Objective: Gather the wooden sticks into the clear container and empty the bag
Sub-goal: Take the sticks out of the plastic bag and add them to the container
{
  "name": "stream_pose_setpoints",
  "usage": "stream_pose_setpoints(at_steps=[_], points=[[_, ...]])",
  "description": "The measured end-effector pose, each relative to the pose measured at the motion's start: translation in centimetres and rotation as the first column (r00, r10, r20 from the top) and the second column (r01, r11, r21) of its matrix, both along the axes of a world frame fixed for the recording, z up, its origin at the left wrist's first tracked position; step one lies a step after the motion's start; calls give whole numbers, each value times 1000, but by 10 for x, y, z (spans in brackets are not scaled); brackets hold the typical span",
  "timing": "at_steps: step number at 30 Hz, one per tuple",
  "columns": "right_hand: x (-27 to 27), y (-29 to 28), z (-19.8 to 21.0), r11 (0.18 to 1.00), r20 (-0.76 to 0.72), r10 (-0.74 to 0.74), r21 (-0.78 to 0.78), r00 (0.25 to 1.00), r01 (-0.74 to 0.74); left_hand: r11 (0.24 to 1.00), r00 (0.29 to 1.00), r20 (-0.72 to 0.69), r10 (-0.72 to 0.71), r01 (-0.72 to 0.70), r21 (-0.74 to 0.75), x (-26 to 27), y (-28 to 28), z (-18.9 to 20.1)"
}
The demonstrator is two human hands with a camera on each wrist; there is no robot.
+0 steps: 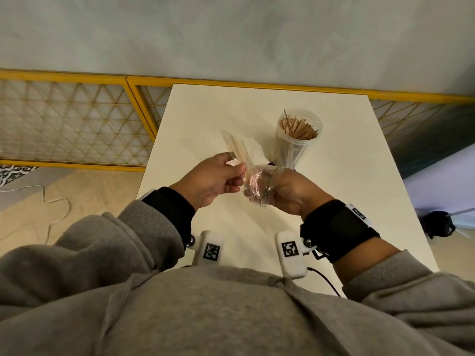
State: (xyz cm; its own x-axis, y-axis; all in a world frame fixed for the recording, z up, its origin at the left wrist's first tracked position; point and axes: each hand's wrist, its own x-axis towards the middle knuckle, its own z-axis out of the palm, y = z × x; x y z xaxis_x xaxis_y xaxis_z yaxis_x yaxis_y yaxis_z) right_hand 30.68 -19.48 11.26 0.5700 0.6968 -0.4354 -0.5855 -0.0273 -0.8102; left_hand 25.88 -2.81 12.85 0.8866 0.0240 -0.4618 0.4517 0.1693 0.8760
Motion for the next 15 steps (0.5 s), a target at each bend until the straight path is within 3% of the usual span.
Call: stream_pose_setpoints(at_steps=[7,11,15], points=[[-2,-6,-3,996,-66,90,26,994,-89,996,996,-35,-88,87,-35,-5,-3,0],[1,-18,-1,999,-104,45,30,994,-42,991,994,-44,-99,95,-90,-9,2,1],[-4,-13,-4,997,-138,73,34,988,-69,972,972,-63,-228,222,-81,-13,-5,2]])
